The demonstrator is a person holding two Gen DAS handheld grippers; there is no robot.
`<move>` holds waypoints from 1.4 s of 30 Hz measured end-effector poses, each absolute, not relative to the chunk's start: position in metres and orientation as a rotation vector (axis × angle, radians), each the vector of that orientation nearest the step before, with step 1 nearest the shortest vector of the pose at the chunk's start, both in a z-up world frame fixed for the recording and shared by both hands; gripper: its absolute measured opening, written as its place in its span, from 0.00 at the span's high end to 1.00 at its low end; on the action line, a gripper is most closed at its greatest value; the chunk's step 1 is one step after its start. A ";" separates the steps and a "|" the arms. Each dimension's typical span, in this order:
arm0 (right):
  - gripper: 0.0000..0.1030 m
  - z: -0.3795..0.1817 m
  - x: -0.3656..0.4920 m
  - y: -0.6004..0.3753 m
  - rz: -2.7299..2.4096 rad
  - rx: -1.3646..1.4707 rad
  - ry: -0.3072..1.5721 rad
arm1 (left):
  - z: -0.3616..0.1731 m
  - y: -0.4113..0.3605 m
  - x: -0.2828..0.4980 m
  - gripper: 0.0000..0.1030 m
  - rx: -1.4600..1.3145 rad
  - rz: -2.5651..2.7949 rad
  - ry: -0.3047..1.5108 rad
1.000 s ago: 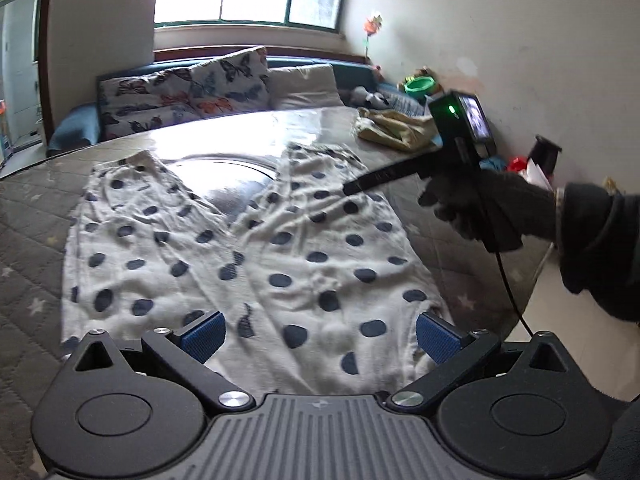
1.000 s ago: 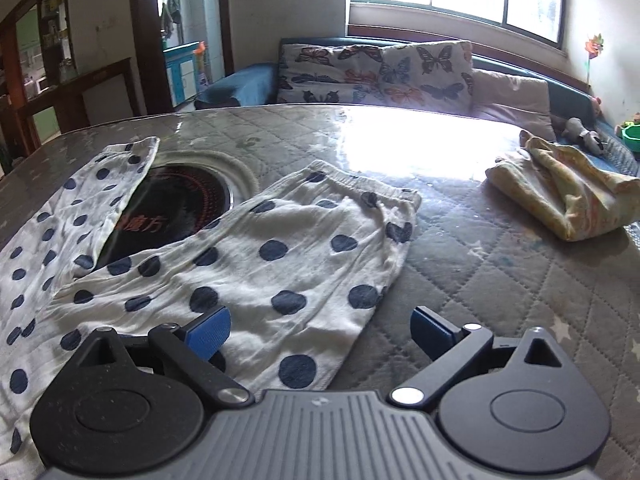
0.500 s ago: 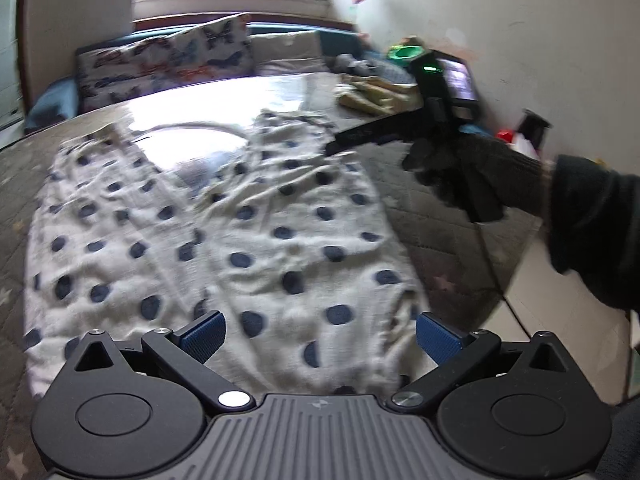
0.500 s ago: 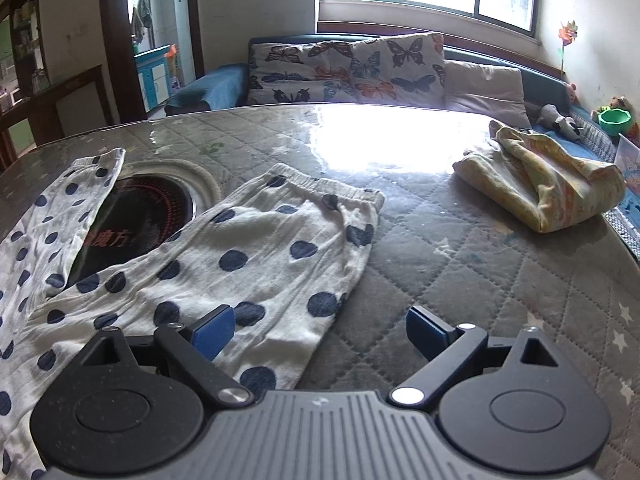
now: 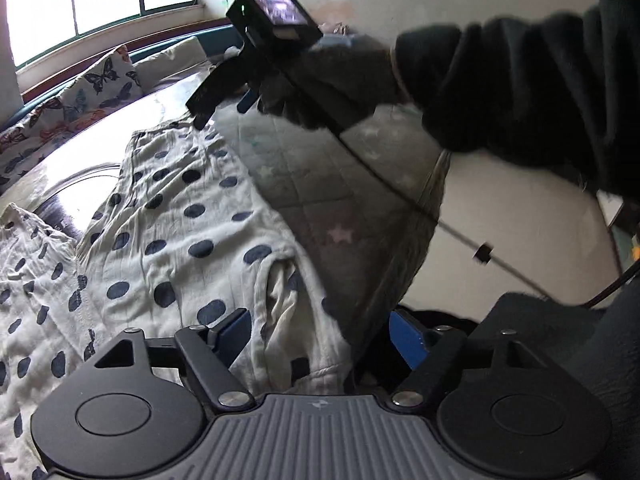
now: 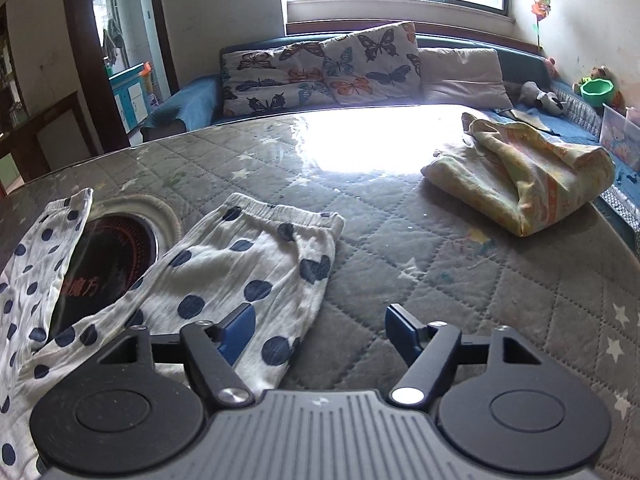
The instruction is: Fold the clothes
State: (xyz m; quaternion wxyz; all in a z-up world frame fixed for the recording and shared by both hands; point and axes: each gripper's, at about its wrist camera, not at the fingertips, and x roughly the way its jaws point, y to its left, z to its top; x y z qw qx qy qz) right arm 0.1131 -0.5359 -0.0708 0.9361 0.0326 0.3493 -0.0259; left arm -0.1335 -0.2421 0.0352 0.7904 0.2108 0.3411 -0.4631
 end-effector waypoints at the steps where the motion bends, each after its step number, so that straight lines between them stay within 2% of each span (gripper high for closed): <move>1: 0.38 -0.071 0.115 -0.537 -0.053 0.071 0.715 | 0.032 -0.243 -0.134 0.29 0.467 -0.990 0.738; 3: 0.42 -0.071 0.119 -0.540 -0.053 0.079 0.716 | 0.026 -0.244 -0.133 0.38 0.487 -0.974 0.750; 8: 0.42 -0.071 0.129 -0.546 -0.054 0.099 0.720 | 0.022 -0.242 -0.135 0.44 0.506 -0.951 0.735; 16: 0.46 -0.072 0.161 -0.546 -0.093 0.088 0.735 | 0.023 -0.238 -0.126 0.64 0.475 -0.926 0.733; 18: 0.53 -0.074 0.169 -0.547 -0.105 0.094 0.743 | 0.025 -0.236 -0.124 0.72 0.455 -0.925 0.739; 20: 0.57 -0.073 0.177 -0.545 -0.109 0.105 0.748 | 0.026 -0.234 -0.121 0.76 0.427 -0.925 0.750; 21: 0.62 -0.070 0.179 -0.541 -0.102 0.113 0.745 | 0.026 -0.232 -0.120 0.79 0.414 -0.925 0.754; 23: 0.78 -0.062 0.185 -0.533 -0.088 0.131 0.738 | 0.028 -0.229 -0.119 0.81 0.387 -0.927 0.761; 24: 0.90 -0.058 0.187 -0.530 -0.081 0.139 0.734 | 0.028 -0.227 -0.119 0.84 0.372 -0.929 0.761; 27: 0.95 -0.047 0.195 -0.518 -0.060 0.165 0.724 | 0.031 -0.220 -0.116 0.87 0.313 -0.939 0.768; 42: 0.97 0.011 0.234 -0.460 0.045 0.292 0.669 | 0.069 -0.132 -0.108 0.91 -0.117 -0.846 0.744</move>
